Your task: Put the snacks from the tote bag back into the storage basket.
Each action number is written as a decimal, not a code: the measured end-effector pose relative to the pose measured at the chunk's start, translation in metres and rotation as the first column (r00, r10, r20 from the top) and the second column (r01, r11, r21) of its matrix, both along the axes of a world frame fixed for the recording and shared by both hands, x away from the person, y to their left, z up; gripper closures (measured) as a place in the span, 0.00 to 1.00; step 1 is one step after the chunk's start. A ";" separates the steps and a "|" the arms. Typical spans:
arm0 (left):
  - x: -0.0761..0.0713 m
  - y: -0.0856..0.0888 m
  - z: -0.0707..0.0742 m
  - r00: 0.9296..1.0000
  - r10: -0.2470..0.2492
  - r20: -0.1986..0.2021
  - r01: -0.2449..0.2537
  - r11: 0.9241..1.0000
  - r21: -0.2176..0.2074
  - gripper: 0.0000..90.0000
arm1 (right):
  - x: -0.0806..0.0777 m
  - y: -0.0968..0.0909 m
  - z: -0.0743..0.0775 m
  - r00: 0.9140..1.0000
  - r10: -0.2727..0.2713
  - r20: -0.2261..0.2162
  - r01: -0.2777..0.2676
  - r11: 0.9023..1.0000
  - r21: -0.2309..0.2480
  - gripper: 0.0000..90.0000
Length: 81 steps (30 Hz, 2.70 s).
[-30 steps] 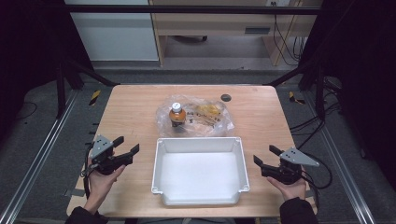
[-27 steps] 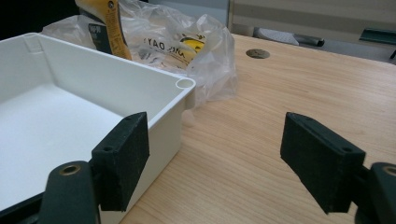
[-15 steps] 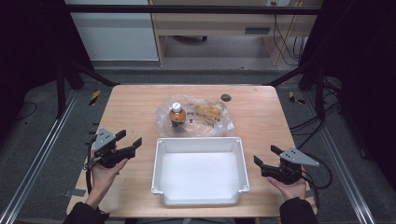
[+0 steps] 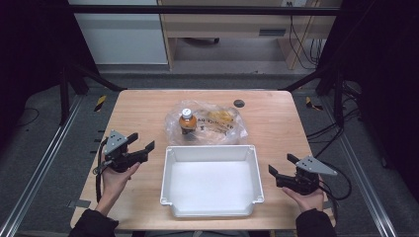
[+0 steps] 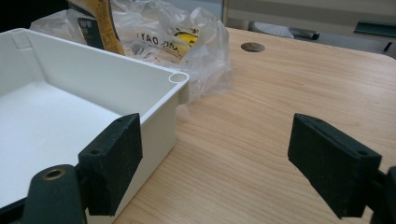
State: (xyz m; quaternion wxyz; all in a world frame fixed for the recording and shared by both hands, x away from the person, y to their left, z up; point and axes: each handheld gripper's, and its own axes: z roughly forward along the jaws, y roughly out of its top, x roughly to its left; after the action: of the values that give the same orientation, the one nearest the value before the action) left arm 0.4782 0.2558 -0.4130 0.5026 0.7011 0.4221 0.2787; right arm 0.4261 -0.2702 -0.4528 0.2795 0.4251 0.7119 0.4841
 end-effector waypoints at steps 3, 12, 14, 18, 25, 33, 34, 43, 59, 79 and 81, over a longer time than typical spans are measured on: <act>0.002 -0.003 0.002 1.000 -0.003 0.003 0.003 1.000 -0.002 0.30 | 0.000 0.000 0.000 1.000 -0.001 0.000 0.001 1.000 0.001 0.20; 0.009 -0.015 0.004 1.000 -0.013 0.009 0.013 1.000 -0.001 0.30 | 0.000 0.000 0.000 1.000 -0.001 -0.003 0.001 1.000 -0.001 0.20; 0.011 -0.017 0.003 1.000 -0.012 0.005 0.012 1.000 0.006 0.30 | 0.000 0.000 0.000 1.000 -0.001 -0.004 0.001 1.000 0.000 0.20; 0.013 -0.021 0.004 1.000 -0.016 0.007 0.016 1.000 0.009 0.30 | 0.000 0.000 -0.001 1.000 -0.001 -0.003 0.001 1.000 -0.002 0.20; 0.018 -0.027 0.006 1.000 -0.021 0.010 0.021 1.000 0.011 0.30 | 0.001 0.000 -0.001 1.000 -0.002 -0.003 0.002 1.000 -0.005 0.20; 0.024 -0.038 0.007 0.999 -0.032 0.018 0.032 0.999 0.015 0.30 | 0.001 -0.001 -0.001 1.000 -0.003 -0.004 0.003 1.000 -0.001 0.20; 0.024 -0.039 0.006 0.999 -0.033 0.018 0.032 0.999 0.012 0.30 | 0.001 -0.001 -0.001 1.000 -0.003 -0.002 0.003 1.000 -0.002 0.20; 0.031 -0.049 0.013 0.999 -0.038 0.027 0.038 0.999 0.023 0.30 | 0.001 -0.001 -0.001 1.000 -0.005 -0.006 0.005 1.000 0.002 0.20; 0.046 -0.066 0.019 0.998 -0.046 0.037 0.045 0.999 0.022 0.30 | 0.002 -0.002 -0.002 1.000 -0.009 -0.014 0.009 1.000 0.007 0.20; 0.060 -0.080 0.025 0.998 -0.050 0.048 0.050 0.999 0.013 0.32 | 0.002 -0.002 -0.002 1.000 -0.013 -0.013 0.013 1.000 0.003 0.20; 0.061 -0.081 0.026 0.998 -0.050 0.046 0.049 0.999 0.017 0.32 | 0.002 -0.002 -0.002 1.000 -0.012 -0.014 0.012 1.000 0.002 0.20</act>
State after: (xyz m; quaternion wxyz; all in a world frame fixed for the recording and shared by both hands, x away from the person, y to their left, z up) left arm 0.5391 0.1747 -0.3872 0.5136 0.7086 0.3905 0.2856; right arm 0.4281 -0.2723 -0.4549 0.2772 0.4329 0.7108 0.4801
